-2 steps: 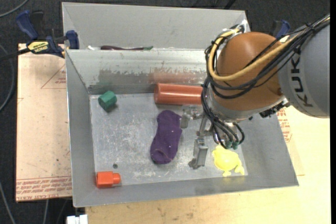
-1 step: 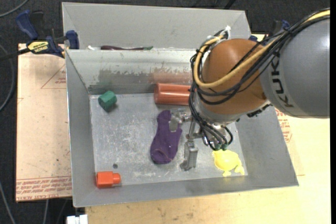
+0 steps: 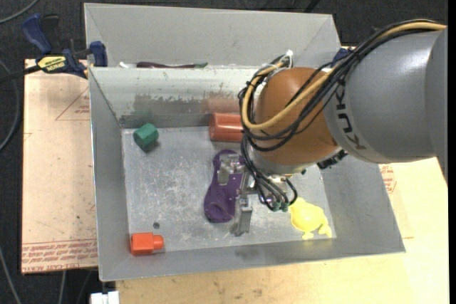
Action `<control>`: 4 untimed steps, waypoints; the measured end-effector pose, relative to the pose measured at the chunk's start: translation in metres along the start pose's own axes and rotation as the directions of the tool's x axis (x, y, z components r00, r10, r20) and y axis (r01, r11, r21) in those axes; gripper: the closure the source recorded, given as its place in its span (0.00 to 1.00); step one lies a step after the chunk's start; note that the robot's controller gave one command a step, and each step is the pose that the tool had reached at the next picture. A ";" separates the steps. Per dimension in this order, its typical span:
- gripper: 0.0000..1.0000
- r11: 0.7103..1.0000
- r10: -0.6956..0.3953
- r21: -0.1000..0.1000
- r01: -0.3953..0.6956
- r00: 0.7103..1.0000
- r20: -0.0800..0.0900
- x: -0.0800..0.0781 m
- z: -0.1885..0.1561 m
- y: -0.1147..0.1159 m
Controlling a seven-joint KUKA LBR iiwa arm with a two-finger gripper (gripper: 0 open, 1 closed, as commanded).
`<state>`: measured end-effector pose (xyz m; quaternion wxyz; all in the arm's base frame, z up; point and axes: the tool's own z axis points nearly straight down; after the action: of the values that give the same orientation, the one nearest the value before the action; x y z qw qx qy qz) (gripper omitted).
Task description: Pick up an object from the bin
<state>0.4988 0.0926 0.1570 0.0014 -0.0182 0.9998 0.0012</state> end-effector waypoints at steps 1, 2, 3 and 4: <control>0.00 0.977 0.213 0.001 -0.213 0.977 -0.002 -0.001 0.032 0.013; 0.00 1.000 -0.016 0.000 0.016 1.000 -0.002 -0.006 0.051 0.001; 0.00 0.986 -0.167 0.000 0.167 0.986 0.001 -0.018 0.065 -0.018; 1.00 0.953 -0.303 -0.002 0.303 0.953 0.001 -0.044 0.087 -0.037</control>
Offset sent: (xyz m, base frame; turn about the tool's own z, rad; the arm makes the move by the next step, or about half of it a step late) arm 0.0181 -0.0307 -0.0870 -0.6043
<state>0.5441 0.0574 0.0704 0.0020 -0.1713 0.9852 0.0019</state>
